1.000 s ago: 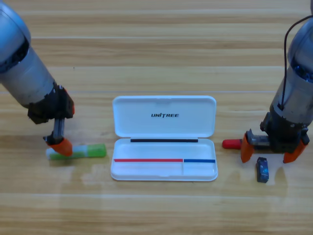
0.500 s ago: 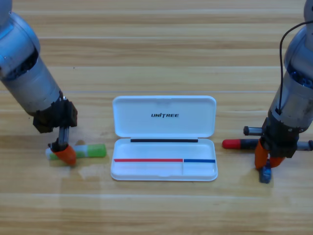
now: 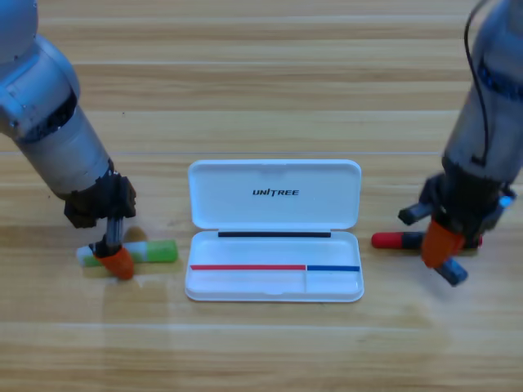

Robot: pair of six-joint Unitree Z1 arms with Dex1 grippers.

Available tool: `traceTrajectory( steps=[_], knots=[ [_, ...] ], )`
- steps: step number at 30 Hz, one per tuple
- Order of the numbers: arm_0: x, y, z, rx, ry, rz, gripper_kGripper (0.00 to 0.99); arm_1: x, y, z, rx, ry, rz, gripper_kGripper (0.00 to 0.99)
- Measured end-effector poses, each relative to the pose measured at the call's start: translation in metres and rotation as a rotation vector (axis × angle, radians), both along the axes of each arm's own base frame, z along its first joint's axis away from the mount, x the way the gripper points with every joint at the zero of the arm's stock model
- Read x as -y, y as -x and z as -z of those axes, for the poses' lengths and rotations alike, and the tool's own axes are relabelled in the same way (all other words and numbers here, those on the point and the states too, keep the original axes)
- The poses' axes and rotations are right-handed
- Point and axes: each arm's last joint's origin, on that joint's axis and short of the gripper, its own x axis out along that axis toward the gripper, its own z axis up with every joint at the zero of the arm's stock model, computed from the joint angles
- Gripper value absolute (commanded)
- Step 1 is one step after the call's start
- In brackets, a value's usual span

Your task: Clean up eraser and pencils

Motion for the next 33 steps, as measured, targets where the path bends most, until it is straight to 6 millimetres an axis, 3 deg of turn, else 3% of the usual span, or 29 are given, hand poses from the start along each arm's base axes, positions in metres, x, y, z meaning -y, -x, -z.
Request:
traceTrajectory(
  steps=[6, 13, 24, 29, 33],
  knots=[
    [0.000, -0.001, 0.000, 0.004, 0.002, 0.000, 0.775, -0.019, 0.021, -0.031, 0.028, -0.054, -0.508, 0.000],
    [0.001, -0.001, 0.001, 0.002, 0.001, 0.000, 0.666, -0.049, 0.027, -0.050, 0.106, -0.097, -0.677, 0.000],
    [0.000, -0.001, 0.002, -0.002, 0.002, 0.000, 0.663, -0.107, 0.015, -0.021, 0.133, -0.016, -0.830, 0.000],
    [0.001, 0.001, 0.003, -0.016, 0.016, 0.003, 0.483, -0.118, 0.004, -0.001, 0.139, 0.049, -0.854, 0.000],
    [0.000, 0.003, 0.006, -0.035, 0.024, 0.007, 0.127, -0.121, 0.001, 0.008, 0.130, 0.060, -0.857, 0.000]
  ],
)
